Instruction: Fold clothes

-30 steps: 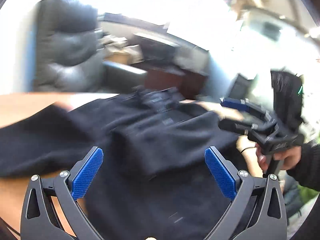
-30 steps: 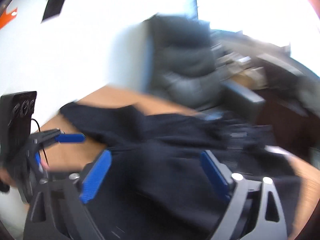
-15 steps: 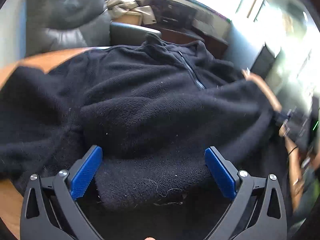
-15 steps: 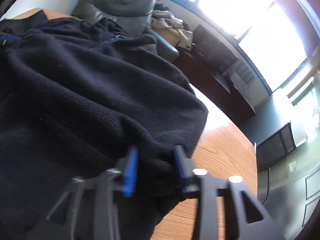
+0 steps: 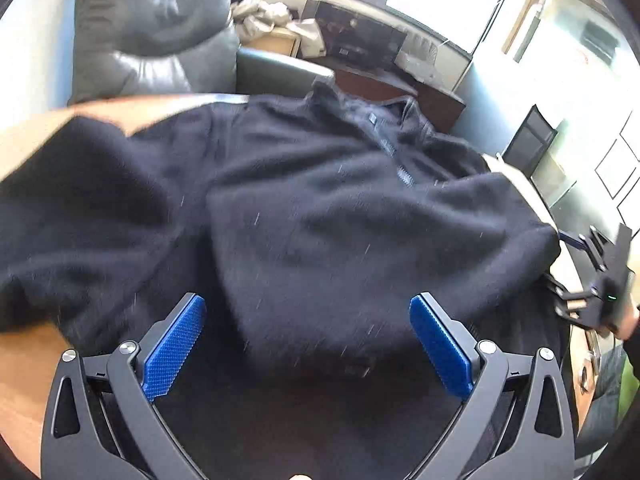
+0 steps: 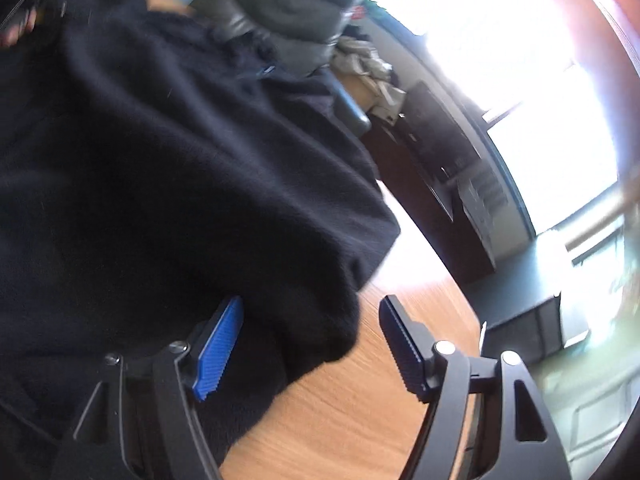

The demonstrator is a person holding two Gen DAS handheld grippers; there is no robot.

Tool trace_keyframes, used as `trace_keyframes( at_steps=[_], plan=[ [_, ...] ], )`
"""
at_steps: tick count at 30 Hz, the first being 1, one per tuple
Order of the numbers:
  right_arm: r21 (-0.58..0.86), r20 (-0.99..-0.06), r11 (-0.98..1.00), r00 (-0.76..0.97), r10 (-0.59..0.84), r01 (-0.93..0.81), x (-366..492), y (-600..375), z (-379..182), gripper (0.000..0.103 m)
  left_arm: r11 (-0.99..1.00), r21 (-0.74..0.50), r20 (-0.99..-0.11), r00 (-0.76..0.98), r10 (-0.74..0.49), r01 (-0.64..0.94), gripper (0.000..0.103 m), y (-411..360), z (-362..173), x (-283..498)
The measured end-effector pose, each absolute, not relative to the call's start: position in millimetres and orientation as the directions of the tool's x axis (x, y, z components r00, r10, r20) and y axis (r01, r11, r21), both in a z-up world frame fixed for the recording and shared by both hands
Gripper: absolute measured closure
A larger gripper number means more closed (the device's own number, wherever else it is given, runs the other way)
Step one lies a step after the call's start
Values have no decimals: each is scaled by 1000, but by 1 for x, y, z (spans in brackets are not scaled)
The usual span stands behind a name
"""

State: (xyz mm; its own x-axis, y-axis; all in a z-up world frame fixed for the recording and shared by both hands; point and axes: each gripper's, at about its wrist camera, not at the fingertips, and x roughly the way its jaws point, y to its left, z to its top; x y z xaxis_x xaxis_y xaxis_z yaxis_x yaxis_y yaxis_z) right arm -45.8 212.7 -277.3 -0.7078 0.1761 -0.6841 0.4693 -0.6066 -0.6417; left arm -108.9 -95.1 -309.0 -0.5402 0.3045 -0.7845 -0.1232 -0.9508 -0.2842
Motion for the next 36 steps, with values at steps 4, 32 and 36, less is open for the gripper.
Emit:
trace_keyframes(
  at_steps=[4,32,36],
  plan=[
    [-551,-697,-734,-703,144,396,-72,215,-262,90,-957,-249,-783,-550,290,-150,0,-91,-319,-102],
    [-452,-756,-825,-636,154,338,-56,208,-261,63,-745,-664,-651,-445,615,-57,99,-146,-323,-155],
    [-472,-749,-808,-644,157,352,-48,209,-262,63,-722,-687,-618,-453,642,-86,100,-147,-305,-152]
  ],
)
